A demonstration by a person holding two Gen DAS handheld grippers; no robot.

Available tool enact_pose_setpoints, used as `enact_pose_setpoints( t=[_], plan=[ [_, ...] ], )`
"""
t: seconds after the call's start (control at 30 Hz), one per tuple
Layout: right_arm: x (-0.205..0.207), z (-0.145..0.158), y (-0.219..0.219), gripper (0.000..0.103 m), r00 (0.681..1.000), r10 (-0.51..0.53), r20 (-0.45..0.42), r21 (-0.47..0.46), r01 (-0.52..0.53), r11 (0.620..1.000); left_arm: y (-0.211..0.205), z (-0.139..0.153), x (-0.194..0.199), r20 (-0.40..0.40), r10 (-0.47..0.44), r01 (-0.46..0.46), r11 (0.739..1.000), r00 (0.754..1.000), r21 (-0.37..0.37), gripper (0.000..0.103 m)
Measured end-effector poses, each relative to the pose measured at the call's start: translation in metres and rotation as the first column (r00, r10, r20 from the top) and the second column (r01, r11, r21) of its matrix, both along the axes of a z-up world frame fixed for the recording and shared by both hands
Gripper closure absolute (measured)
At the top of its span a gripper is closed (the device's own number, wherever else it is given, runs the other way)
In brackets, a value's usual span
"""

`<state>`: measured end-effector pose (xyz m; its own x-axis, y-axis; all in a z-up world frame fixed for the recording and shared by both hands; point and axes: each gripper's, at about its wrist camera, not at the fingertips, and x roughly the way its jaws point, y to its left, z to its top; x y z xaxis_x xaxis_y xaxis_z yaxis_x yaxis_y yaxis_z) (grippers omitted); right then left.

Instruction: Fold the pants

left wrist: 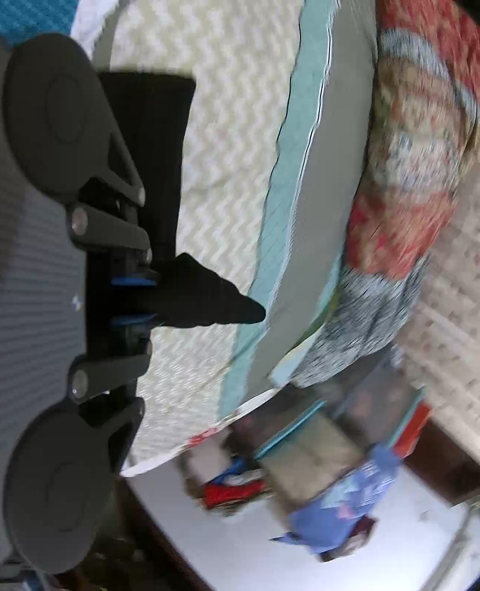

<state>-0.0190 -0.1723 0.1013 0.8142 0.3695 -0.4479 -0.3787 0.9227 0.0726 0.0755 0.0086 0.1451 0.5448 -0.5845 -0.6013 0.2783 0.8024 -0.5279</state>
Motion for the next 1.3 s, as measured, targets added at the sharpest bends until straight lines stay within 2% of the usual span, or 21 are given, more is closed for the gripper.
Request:
enact_pose_setpoints(
  t=[0.13,0.23,0.27,0.37,0.4,0.47,0.53,0.57,0.63,0.7,0.8,0.87,0.9,0.93,0.97,1.03,1.13,1.17,1.2,1.3],
  plan=[
    [0.010,-0.002,0.048,0.085,0.993,0.121,0.017,-0.073,-0.119,0.990,0.049,-0.018,-0.001,-0.017,0.105,-0.105,0.994,0.994,0.009,0.089],
    [0.026,-0.021,0.082,0.085,0.981,0.188,-0.045,-0.116,-0.192,0.975,0.078,-0.056,0.004,-0.102,0.173,-0.170,0.985,0.980,0.041,0.089],
    [0.034,-0.030,0.090,0.084,0.976,0.202,-0.082,-0.129,-0.211,0.969,0.088,-0.076,0.009,-0.155,0.201,-0.195,0.979,0.967,0.053,0.089],
    [0.042,-0.061,0.111,0.074,0.953,0.236,-0.193,-0.163,-0.268,0.950,0.104,-0.127,0.017,-0.278,0.273,-0.264,0.962,0.921,0.073,0.087],
    [0.042,-0.070,0.114,0.070,0.942,0.257,-0.215,-0.171,-0.295,0.940,0.104,-0.138,0.016,-0.286,0.285,-0.274,0.959,0.915,0.077,0.084],
    [0.036,-0.070,0.118,0.063,0.935,0.294,-0.200,-0.203,-0.333,0.921,0.101,-0.142,0.013,-0.262,0.289,-0.281,0.957,0.921,0.069,0.082],
    [0.034,-0.058,0.114,0.039,0.918,0.334,-0.212,-0.182,-0.373,0.910,0.093,-0.133,0.012,-0.234,0.281,-0.268,0.960,0.931,0.086,0.077],
    [0.033,-0.049,0.107,0.038,0.906,0.363,-0.217,-0.137,-0.397,0.908,0.090,-0.127,0.012,-0.218,0.284,-0.267,0.958,0.934,0.103,0.069],
    [0.020,-0.038,0.093,0.038,0.896,0.395,-0.201,-0.069,-0.415,0.907,0.094,-0.115,0.007,-0.174,0.301,-0.282,0.951,0.938,0.128,0.067],
    [0.017,-0.018,0.069,0.040,0.908,0.387,-0.161,0.015,-0.390,0.921,0.098,-0.101,0.000,-0.138,0.317,-0.305,0.947,0.938,0.096,0.067],
    [0.030,-0.002,0.028,0.042,0.951,0.281,-0.127,0.131,-0.264,0.956,0.107,-0.078,-0.014,-0.098,0.301,-0.304,0.952,0.949,-0.021,0.067],
    [0.053,0.001,0.002,0.052,0.975,0.160,-0.151,0.182,-0.132,0.974,0.099,-0.066,-0.020,-0.055,0.245,-0.248,0.965,0.968,-0.082,0.068],
    [0.062,-0.001,-0.004,0.063,0.978,0.114,-0.175,0.187,-0.081,0.979,0.092,-0.061,-0.024,-0.032,0.202,-0.204,0.974,0.979,-0.100,0.068],
    [0.078,-0.005,-0.012,0.070,0.975,0.064,-0.214,0.198,-0.021,0.980,0.084,-0.059,-0.027,-0.017,0.164,-0.165,0.981,0.986,-0.102,0.068],
    [0.085,-0.010,-0.015,0.070,0.968,0.049,-0.244,0.218,0.006,0.976,0.073,-0.059,-0.029,-0.007,0.126,-0.126,0.988,0.992,-0.092,0.068],
    [0.102,-0.021,-0.016,0.071,0.952,0.053,-0.301,0.270,0.031,0.962,0.055,-0.068,-0.032,-0.001,0.072,-0.072,0.997,0.997,-0.026,0.068],
    [0.123,-0.037,0.001,0.071,0.926,0.053,-0.375,0.259,0.050,0.965,0.048,-0.097,-0.035,-0.079,0.087,-0.082,0.994,0.993,0.070,0.073],
    [0.126,-0.040,0.007,0.071,0.921,0.043,-0.387,0.241,0.056,0.969,0.051,-0.108,-0.037,-0.106,0.101,-0.092,0.992,0.989,0.089,0.081],
    [0.130,-0.044,0.010,0.070,0.916,0.026,-0.400,0.214,0.065,0.975,0.054,-0.117,-0.040,-0.112,0.119,-0.108,0.989,0.987,0.099,0.090],
    [0.150,-0.061,0.017,0.069,0.874,0.001,-0.486,0.173,0.095,0.980,0.062,-0.123,-0.050,-0.121,0.136,-0.130,0.990,0.983,0.059,0.089]
  ],
)
